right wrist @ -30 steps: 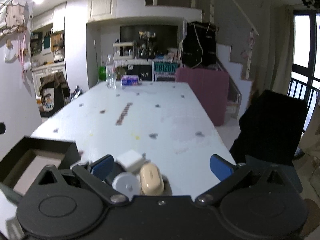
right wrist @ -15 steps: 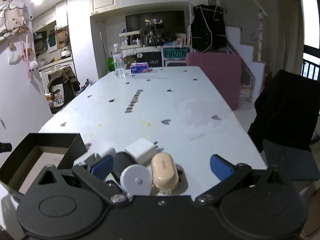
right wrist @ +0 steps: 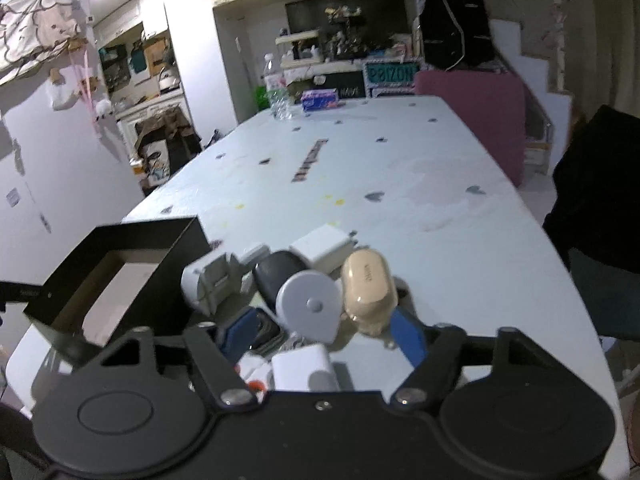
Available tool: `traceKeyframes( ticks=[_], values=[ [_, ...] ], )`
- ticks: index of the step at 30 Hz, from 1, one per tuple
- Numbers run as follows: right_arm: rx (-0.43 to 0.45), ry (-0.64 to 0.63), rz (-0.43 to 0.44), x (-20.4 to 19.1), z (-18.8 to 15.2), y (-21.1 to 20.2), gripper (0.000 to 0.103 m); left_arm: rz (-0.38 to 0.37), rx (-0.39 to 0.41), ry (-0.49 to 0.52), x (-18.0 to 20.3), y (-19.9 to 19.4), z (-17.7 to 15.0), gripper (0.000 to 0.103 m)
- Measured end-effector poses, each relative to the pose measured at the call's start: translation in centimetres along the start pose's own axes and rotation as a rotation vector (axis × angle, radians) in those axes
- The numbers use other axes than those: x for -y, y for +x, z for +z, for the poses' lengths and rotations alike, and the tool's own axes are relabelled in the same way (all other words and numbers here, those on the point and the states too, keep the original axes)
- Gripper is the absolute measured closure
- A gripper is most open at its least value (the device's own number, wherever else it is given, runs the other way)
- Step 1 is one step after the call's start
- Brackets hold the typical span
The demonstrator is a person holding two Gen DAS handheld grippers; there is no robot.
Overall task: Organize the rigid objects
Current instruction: 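Grasp the white USB charger with the right gripper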
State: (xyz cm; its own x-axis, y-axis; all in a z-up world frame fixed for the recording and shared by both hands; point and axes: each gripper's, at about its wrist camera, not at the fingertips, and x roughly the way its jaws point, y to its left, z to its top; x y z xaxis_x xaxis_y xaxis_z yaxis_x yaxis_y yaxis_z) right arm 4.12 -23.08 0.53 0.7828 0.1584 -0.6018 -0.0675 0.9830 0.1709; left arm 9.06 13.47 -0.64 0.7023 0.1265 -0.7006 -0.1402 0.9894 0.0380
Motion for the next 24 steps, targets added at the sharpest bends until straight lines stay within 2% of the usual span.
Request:
traceKeyframes(
  ticks=[3,10,13,15,19,24],
  values=[
    [-0.03,0.002,0.025,0.1,-0.1,0.3,0.038,0.012,0.004,0.016,0.2,0.1,-0.1,0.09],
    [-0.092,-0.036,0.066,-0.6,-0.6,0.8,0.04,0.026,0.014,0.041,0.3,0.1,-0.1,0.09],
    [-0.128,-0.052,0.085,-1.0,-0.9,1.3,0.052,0.026,0.015,0.041,0.3,0.1,-0.1,0.09],
    [-0.142,-0.07,0.076,-1.2,-1.1,1.5,0.058,0.027,0.017,0.044,0.3,0.1,-0.1,0.09],
    [-0.159,-0.102,0.022,-1.6,-1.4,2.3,0.058,0.028,0.019,0.05,0.4,0.1,-0.1,0.09],
    [-0.193,-0.134,-0.007,-1.9,-1.5,3.5,0.058,0.033,0.021,0.055,0.6,0.1,-0.1,0.09]
  ],
)
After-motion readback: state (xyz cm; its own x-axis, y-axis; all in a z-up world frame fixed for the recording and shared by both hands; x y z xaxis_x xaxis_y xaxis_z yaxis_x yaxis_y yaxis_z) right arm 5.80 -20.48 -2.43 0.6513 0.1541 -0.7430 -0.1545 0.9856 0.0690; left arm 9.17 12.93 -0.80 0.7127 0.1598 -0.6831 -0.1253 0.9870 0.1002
